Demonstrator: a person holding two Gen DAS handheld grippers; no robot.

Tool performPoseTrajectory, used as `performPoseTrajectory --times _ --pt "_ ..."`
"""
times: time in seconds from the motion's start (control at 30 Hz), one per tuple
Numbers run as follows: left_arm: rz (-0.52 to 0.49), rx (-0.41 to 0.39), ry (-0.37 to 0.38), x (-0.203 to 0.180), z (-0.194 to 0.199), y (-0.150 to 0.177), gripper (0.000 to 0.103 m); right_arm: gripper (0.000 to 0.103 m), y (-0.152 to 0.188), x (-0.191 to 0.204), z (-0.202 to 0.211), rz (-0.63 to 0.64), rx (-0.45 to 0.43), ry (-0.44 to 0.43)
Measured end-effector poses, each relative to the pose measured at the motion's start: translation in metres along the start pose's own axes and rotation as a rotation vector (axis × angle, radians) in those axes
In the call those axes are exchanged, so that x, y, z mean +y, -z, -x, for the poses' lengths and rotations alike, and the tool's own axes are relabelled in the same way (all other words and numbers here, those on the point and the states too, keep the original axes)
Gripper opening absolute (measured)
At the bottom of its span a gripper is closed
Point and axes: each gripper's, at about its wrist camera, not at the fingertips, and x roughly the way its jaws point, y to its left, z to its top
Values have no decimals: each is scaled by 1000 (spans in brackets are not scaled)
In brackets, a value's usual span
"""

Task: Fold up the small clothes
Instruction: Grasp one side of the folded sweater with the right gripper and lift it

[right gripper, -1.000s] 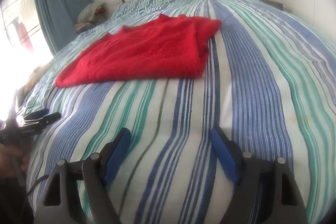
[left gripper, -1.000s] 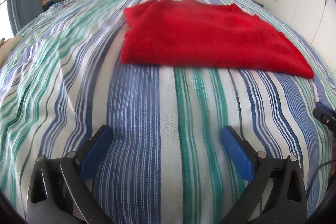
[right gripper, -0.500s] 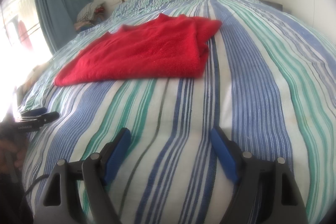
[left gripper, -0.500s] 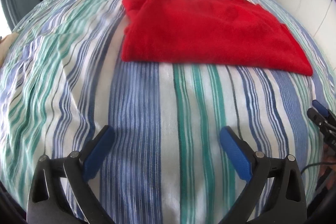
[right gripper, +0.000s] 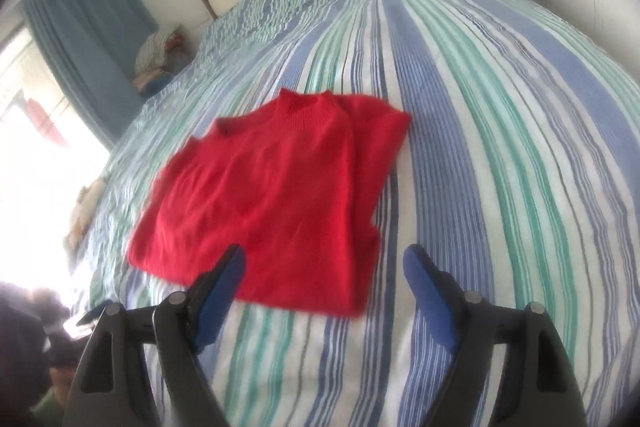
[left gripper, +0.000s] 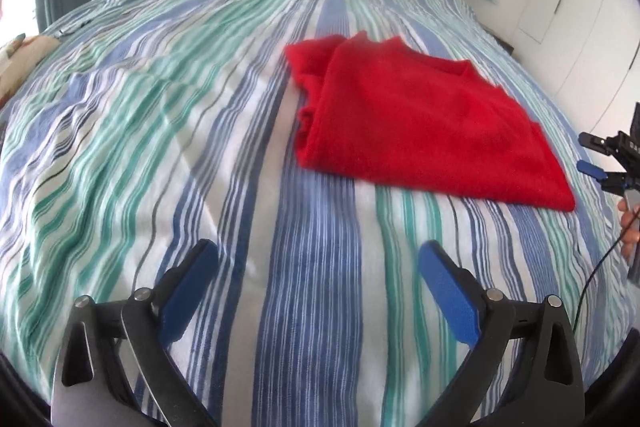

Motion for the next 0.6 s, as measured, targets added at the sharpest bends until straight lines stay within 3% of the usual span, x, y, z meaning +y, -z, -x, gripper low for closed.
performPoseTrajectory --times 0.17,0.2,0.23,0.27,0.3,0.33,0.43,0.6 --pt "6 16 -19 7 -5 -1 101 75 -44 -36 -61 -154 95 19" --pt "19 21 -16 10 -6 -2 101 74 -46 -38 -70 -182 103 -18" --pt "29 23 -18 14 -6 -2 101 64 -45 -39 -81 -201 130 -69" --pt "38 21 -24 17 -7 -2 101 34 -44 -35 -91 -191 173 -75" --pt "47 17 -32 21 -6 -3 101 17 -44 -30 -96 -147 198 -1" --pt "58 10 -39 26 -5 -5 101 11 -46 -24 -96 -108 199 54" --pt "118 -20 -43 42 0 -10 101 10 -57 13 -74 -47 155 81" --pt "213 -40 -42 68 3 -16 101 10 -91 117 -53 80 134 -14"
